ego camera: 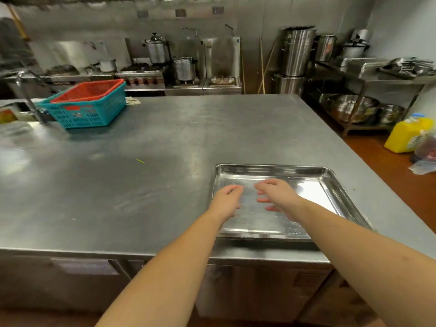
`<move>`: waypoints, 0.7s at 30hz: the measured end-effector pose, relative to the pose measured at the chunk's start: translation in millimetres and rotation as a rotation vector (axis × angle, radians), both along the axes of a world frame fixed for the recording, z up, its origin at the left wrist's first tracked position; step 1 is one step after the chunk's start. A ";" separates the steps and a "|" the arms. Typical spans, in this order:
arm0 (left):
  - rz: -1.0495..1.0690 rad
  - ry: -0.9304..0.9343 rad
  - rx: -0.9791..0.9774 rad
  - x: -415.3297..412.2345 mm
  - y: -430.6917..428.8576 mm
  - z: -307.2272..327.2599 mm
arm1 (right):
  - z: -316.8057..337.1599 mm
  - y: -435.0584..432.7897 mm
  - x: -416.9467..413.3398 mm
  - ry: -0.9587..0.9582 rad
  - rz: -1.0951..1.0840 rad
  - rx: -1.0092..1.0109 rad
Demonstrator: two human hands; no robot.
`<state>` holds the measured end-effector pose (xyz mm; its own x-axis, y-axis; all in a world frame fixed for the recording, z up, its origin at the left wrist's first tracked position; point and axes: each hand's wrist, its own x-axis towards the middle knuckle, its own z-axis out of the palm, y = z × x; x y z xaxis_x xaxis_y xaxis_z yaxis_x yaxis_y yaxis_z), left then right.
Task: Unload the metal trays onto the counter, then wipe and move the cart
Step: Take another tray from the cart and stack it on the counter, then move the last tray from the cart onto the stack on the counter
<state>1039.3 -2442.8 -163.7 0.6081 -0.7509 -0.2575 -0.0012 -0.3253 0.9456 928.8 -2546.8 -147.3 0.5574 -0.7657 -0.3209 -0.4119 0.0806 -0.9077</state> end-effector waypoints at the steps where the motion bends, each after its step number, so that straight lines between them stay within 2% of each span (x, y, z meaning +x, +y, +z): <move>1: 0.039 -0.008 -0.001 -1.9 5.8 0.3 | 1.0 2.2 0.9 -0.011 0.022 0.025; 4: 0.139 -0.027 0.013 -10.8 26.5 -2.0 | 2.4 14.9 1.9 -0.043 0.086 0.100; 9: 0.354 0.079 -0.026 -32.2 76.7 -1.3 | -3.5 48.3 4.0 -0.067 0.223 0.200; 12: 0.480 0.067 -0.016 -37.2 117.9 -0.2 | -4.5 78.9 12.1 -0.071 0.317 0.237; 21: 0.788 0.072 -0.012 -48.7 289.4 14.9 | 8.4 232.7 56.9 -0.047 0.737 0.257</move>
<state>990.6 -2153.4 -148.8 0.9442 -0.1092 -0.3108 0.2863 -0.1947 0.9381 985.8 -2314.1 -139.0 0.9107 -0.0976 -0.4013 -0.4022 0.0112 -0.9155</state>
